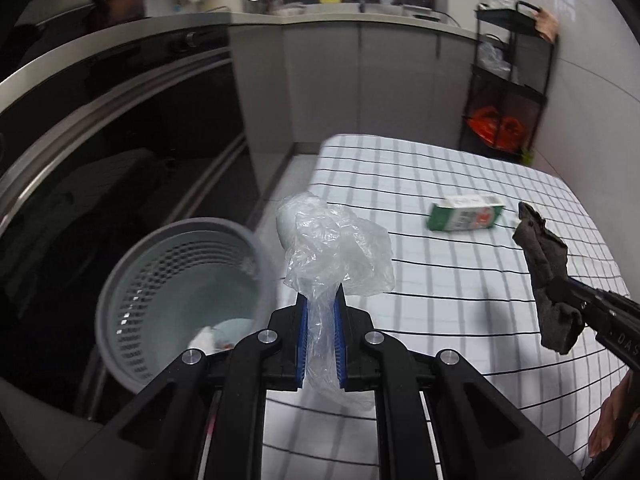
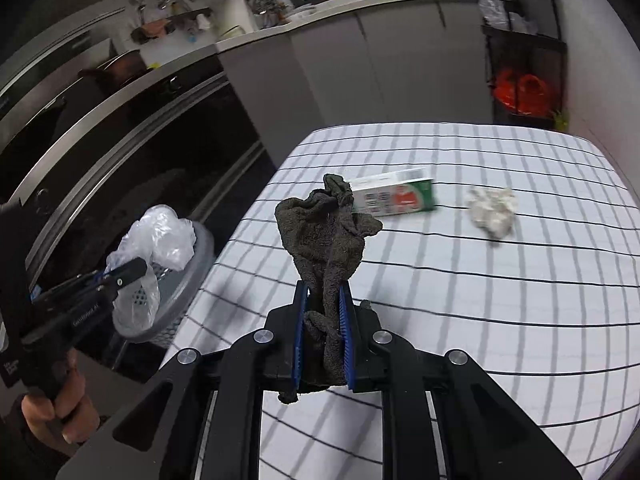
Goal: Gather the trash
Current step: 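Carry the plastic bag and grey cloth over the wastebasket and open both tools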
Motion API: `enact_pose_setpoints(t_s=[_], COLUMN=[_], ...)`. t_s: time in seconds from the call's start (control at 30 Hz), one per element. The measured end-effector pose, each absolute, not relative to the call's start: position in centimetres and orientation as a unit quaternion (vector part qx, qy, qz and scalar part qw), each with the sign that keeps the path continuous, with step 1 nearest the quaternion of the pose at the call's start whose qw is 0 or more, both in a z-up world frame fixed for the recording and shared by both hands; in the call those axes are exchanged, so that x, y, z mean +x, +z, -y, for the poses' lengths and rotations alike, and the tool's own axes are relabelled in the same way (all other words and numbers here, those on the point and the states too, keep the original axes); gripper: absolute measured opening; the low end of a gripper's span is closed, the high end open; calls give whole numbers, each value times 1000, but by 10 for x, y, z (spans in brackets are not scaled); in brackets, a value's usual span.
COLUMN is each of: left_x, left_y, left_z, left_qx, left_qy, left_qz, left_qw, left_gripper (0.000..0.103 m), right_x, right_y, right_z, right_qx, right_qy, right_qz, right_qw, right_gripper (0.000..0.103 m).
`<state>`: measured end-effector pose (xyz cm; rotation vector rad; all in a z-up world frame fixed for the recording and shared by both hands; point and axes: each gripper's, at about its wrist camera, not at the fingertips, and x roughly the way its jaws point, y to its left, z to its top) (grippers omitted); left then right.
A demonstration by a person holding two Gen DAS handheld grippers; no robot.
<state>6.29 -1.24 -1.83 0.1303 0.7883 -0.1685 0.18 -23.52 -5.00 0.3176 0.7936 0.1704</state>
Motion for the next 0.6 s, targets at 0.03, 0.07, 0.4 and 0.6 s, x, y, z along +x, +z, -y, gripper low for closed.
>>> enact_pose_setpoints(t_s=[0.03, 0.07, 0.4, 0.6], left_x=[64, 65, 98, 114], left_y=[-18, -17, -26, -43], left_z=[2, -8, -99, -134], left_qx=[62, 61, 31, 18], left_qy=[-74, -66, 9, 33], left_qz=[-382, -381, -369, -387], left_qw=[919, 920, 929, 921], left_gripper=[12, 12, 12, 12], right_x=[6, 10, 62, 96], right_y=[-50, -49, -41, -48], right_z=[223, 211, 91, 42], right_qx=[155, 156, 113, 94], right_qy=[90, 98, 170, 206], right_qz=[-384, -384, -385, -396], right_qw=[906, 905, 900, 890], right_gripper=[15, 15, 15, 15])
